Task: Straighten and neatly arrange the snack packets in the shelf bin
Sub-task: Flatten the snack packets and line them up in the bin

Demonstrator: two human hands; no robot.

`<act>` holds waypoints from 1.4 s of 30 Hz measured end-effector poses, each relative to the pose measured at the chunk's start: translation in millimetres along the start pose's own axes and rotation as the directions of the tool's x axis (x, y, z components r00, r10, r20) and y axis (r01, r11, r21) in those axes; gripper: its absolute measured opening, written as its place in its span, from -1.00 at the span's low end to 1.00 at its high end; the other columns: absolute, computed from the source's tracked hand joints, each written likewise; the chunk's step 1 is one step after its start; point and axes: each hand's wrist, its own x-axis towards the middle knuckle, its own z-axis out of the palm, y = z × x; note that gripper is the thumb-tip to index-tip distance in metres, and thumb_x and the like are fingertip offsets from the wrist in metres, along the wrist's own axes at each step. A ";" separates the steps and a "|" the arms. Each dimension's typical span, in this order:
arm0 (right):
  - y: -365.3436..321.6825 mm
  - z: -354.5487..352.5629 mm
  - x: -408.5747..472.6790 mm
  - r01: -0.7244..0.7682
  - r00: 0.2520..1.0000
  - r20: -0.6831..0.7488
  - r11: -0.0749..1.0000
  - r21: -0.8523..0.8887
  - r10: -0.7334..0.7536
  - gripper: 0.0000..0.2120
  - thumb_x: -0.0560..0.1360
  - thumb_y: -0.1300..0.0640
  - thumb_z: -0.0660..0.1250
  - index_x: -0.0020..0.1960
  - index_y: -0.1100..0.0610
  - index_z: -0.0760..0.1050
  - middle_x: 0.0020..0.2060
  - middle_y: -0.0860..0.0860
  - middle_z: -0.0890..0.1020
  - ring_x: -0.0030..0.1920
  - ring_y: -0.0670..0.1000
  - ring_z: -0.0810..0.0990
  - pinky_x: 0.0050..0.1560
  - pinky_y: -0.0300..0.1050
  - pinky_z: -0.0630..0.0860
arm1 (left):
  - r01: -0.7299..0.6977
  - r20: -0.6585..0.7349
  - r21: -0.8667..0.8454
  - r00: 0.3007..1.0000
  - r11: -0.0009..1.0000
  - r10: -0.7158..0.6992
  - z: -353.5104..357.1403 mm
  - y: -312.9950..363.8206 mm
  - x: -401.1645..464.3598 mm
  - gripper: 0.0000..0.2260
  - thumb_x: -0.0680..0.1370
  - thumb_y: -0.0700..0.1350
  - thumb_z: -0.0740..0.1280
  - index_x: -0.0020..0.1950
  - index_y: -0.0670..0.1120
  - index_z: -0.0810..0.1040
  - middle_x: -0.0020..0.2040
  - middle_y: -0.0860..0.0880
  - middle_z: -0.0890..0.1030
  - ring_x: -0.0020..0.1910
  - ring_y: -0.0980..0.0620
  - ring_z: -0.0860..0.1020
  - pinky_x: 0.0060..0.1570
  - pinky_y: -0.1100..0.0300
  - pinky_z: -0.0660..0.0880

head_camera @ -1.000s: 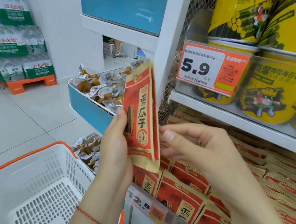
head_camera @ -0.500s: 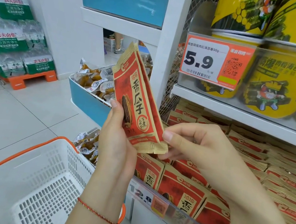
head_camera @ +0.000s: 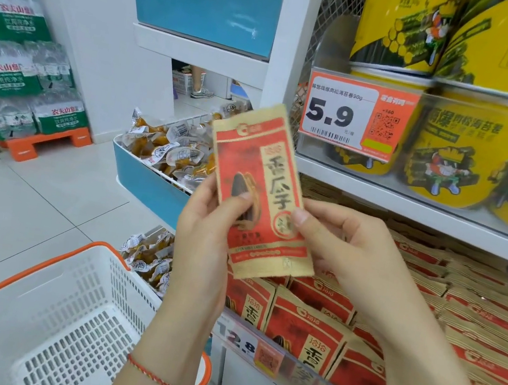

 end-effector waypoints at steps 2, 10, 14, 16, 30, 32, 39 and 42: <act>3.1 2.8 0.2 0.035 0.999 -0.027 0.996 -0.079 -0.037 -0.80 0.56 0.00 0.25 0.13 -0.15 0.59 -0.13 -0.13 0.72 -0.09 -0.12 0.68 0.04 0.01 0.58 | -0.046 0.043 0.047 0.998 0.998 0.044 -0.7 -3.0 0.9 -0.57 0.49 -0.30 0.38 0.34 -0.07 0.47 0.07 -0.04 0.70 -0.02 -0.03 0.68 -0.13 0.13 0.59; -5.0 3.8 1.1 0.092 0.978 -0.198 0.991 0.094 -0.072 -0.48 0.43 -0.17 0.28 0.37 -0.14 0.39 -0.02 -0.29 0.65 0.08 -0.30 0.58 0.23 -0.12 0.49 | -0.421 0.206 0.348 0.906 0.838 0.370 7.3 0.2 -12.4 -0.45 0.49 -0.25 0.42 0.34 0.22 0.36 0.15 0.24 0.61 0.13 0.20 0.60 0.06 0.35 0.52; -12.0 -0.4 0.6 0.147 0.970 -0.224 0.967 0.209 -0.099 -0.29 0.31 -0.30 0.42 0.40 -0.18 0.32 0.19 -0.21 0.58 0.15 -0.33 0.54 0.22 -0.22 0.51 | -0.543 0.287 0.550 0.836 0.634 0.468 4.0 1.5 -12.5 -0.49 0.47 -0.24 0.44 0.24 0.29 0.45 -0.01 0.42 0.57 -0.07 0.37 0.57 -0.07 0.54 0.41; -11.6 -1.0 0.9 0.168 0.969 -0.215 0.959 0.227 -0.119 -0.25 0.31 -0.24 0.41 0.45 -0.16 0.27 0.25 -0.14 0.56 0.18 -0.28 0.54 0.19 -0.33 0.48 | -0.554 0.349 0.579 0.831 0.598 0.432 4.9 0.0 -12.7 -0.39 0.47 -0.33 0.45 0.30 0.26 0.41 0.00 0.50 0.54 -0.07 0.42 0.55 -0.08 0.56 0.39; -1.2 -0.7 7.3 0.267 0.926 -0.346 0.911 0.313 -0.153 -0.33 0.37 -0.14 0.34 0.45 -0.19 0.26 0.16 -0.06 0.62 0.21 -0.15 0.56 0.13 -0.34 0.51 | -0.583 0.423 0.577 0.812 0.572 0.402 4.3 -2.7 -14.1 -0.39 0.45 -0.33 0.42 0.33 0.24 0.43 0.00 0.45 0.57 -0.07 0.34 0.59 -0.08 0.53 0.41; -1.2 0.3 6.3 0.255 0.930 -0.336 0.918 0.303 -0.147 -0.26 0.34 -0.18 0.39 0.47 -0.22 0.22 0.19 -0.04 0.60 0.19 -0.14 0.57 0.12 -0.27 0.54 | -0.583 0.426 0.577 0.812 0.572 0.399 5.1 -3.2 -14.6 -0.40 0.46 -0.33 0.41 0.34 0.23 0.43 0.05 0.42 0.58 -0.02 0.36 0.58 -0.06 0.53 0.41; -2.4 1.5 5.3 0.308 0.896 -0.395 0.926 0.220 -0.204 -0.10 0.28 -0.10 0.51 0.50 -0.03 0.16 0.06 -0.02 0.61 -0.03 -0.14 0.66 -0.04 -0.10 0.62 | -0.584 0.466 0.558 0.808 0.589 0.359 9.9 -1.0 -17.4 -0.46 0.46 -0.33 0.45 0.33 0.15 0.52 0.04 0.34 0.61 -0.02 0.35 0.58 -0.03 0.49 0.42; -3.4 -5.8 4.0 0.333 0.856 -0.480 0.914 0.232 -0.190 -0.05 0.23 -0.19 0.46 0.52 -0.08 0.12 0.05 -0.15 0.60 0.04 -0.14 0.64 -0.01 -0.08 0.61 | -0.437 0.480 0.482 0.857 0.759 0.189 3.7 7.6 -16.8 -0.39 0.39 -0.18 0.55 0.38 0.16 0.47 0.21 0.24 0.60 0.17 0.30 0.56 0.11 0.43 0.46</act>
